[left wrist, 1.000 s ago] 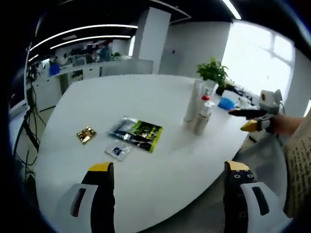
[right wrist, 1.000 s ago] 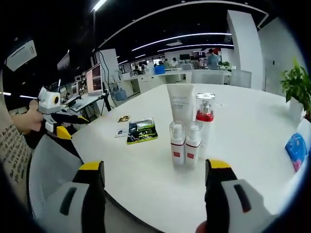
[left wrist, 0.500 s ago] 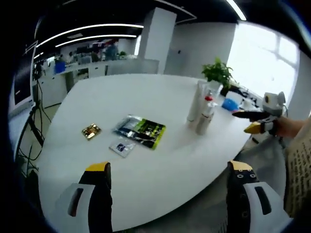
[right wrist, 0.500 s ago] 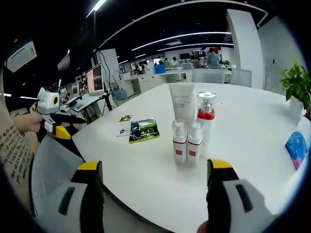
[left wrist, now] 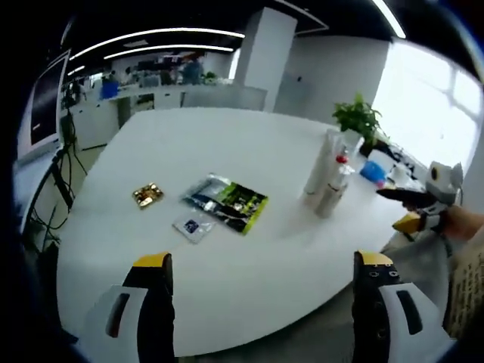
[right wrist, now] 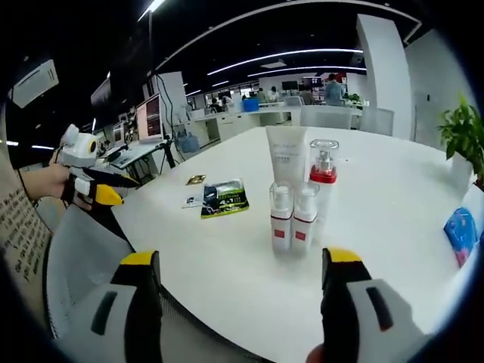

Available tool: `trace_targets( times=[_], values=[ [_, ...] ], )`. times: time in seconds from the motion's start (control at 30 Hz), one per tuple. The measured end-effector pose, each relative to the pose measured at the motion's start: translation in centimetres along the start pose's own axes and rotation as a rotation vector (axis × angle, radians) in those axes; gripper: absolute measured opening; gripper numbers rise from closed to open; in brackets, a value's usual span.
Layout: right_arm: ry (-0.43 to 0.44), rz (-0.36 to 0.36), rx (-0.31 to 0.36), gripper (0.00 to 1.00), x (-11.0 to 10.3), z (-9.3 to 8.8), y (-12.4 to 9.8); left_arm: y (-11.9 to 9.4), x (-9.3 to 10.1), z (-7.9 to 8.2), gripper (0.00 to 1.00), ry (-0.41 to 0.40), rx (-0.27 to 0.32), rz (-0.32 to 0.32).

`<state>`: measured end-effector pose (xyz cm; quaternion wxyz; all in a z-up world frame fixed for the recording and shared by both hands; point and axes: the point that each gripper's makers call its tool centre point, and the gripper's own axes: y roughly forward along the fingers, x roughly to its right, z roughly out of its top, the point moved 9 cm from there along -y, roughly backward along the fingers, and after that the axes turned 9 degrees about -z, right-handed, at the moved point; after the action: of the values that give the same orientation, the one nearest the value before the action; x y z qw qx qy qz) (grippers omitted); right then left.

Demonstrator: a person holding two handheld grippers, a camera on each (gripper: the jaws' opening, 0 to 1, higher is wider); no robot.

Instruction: Arrange the skincare products in the storage area until every visible bottle or jar stands upright without overlapping.

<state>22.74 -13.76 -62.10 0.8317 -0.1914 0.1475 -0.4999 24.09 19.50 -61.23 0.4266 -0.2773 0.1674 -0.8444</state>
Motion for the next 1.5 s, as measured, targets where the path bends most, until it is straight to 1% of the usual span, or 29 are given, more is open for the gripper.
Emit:
trace_targets(
  times=[0.13,0.17,0.23,0.4,0.5,0.57,0.6,0.7,0.73,0.77,0.87,0.97,1.03,1.07,1.1,1.17,1.2,1.23,1.27,1.33,1.37,1.43,1.47,1.5],
  values=[
    [-0.001,0.0,-0.006,0.88,0.0,0.0,0.1,1.7,-0.1,0.5,0.97,-0.029,-0.016,0.053],
    [-0.001,0.001,-0.007,0.88,0.0,0.0,0.1,2.2,-0.1,0.7,0.97,-0.033,-0.013,0.054],
    [-0.001,0.003,-0.012,0.88,0.0,-0.1,0.1,3.3,0.0,1.0,0.97,-0.051,-0.002,0.074],
    [-0.002,0.007,-0.027,0.88,0.0,-0.2,0.3,6.2,-0.1,1.4,0.97,-0.089,-0.004,0.104],
    [-0.001,0.009,-0.034,0.88,0.1,-0.2,0.4,8.0,-0.5,1.7,0.97,-0.103,-0.025,0.128],
    [0.002,0.008,-0.037,0.88,0.1,-0.3,0.4,8.8,-0.8,1.9,0.97,-0.118,-0.03,0.146],
    [0.003,0.008,-0.038,0.88,0.1,-0.3,0.4,9.3,-1.0,2.0,0.97,-0.129,-0.042,0.161],
    [0.013,0.004,-0.043,0.88,0.2,-0.3,0.4,10.8,-1.4,2.1,0.97,-0.167,-0.042,0.185],
    [0.016,0.003,-0.044,0.88,0.3,-0.3,0.5,11.5,-1.6,2.2,0.97,-0.179,-0.052,0.191],
    [0.017,0.002,-0.045,0.88,0.3,-0.3,0.5,11.7,-1.6,2.2,0.97,-0.18,-0.055,0.194],
    [0.023,-0.001,-0.051,0.88,0.3,-0.4,0.5,13.2,-1.7,2.4,0.97,-0.176,-0.074,0.22],
    [0.024,-0.003,-0.057,0.88,0.3,-0.5,0.6,14.5,-1.7,2.6,0.97,-0.15,-0.122,0.219],
    [0.026,-0.004,-0.062,0.88,0.3,-0.5,0.6,15.4,-1.8,3.0,0.97,-0.153,-0.115,0.224],
    [0.026,-0.005,-0.063,0.88,0.3,-0.5,0.6,15.7,-2.1,3.2,0.97,-0.16,-0.115,0.24],
    [0.026,-0.006,-0.066,0.88,0.3,-0.5,0.6,16.1,-2.3,3.3,0.97,-0.167,-0.124,0.271],
    [0.026,-0.006,-0.071,0.88,0.3,-0.6,0.6,16.5,-2.8,3.3,0.97,-0.203,-0.137,0.321],
    [0.026,-0.007,-0.073,0.88,0.3,-0.6,0.6,16.9,-3.3,3.2,0.97,-0.23,-0.13,0.37],
    [0.026,-0.007,-0.074,0.88,0.3,-0.6,0.6,17.0,-3.5,3.2,0.97,-0.253,-0.133,0.386],
    [0.028,-0.007,-0.076,0.88,0.3,-0.6,0.6,17.2,-3.6,3.0,0.97,-0.294,-0.133,0.402],
    [0.035,-0.005,-0.081,0.88,0.3,-0.7,0.7,17.7,-3.4,2.8,0.97,-0.382,-0.14,0.406],
    [0.035,-0.005,-0.084,0.88,0.3,-0.7,0.7,17.9,-3.4,2.8,0.97,-0.401,-0.142,0.408],
    [0.035,-0.005,-0.087,0.88,0.3,-0.7,0.7,18.3,-3.5,3.0,0.97,-0.391,-0.143,0.427],
    [0.034,-0.006,-0.09,0.88,0.2,-0.8,0.7,18.5,-3.5,3.1,0.97,-0.383,-0.142,0.453],
    [0.033,-0.006,-0.092,0.88,0.2,-0.8,0.7,18.6,-3.6,3.2,0.97,-0.388,-0.142,0.465]
  ],
)
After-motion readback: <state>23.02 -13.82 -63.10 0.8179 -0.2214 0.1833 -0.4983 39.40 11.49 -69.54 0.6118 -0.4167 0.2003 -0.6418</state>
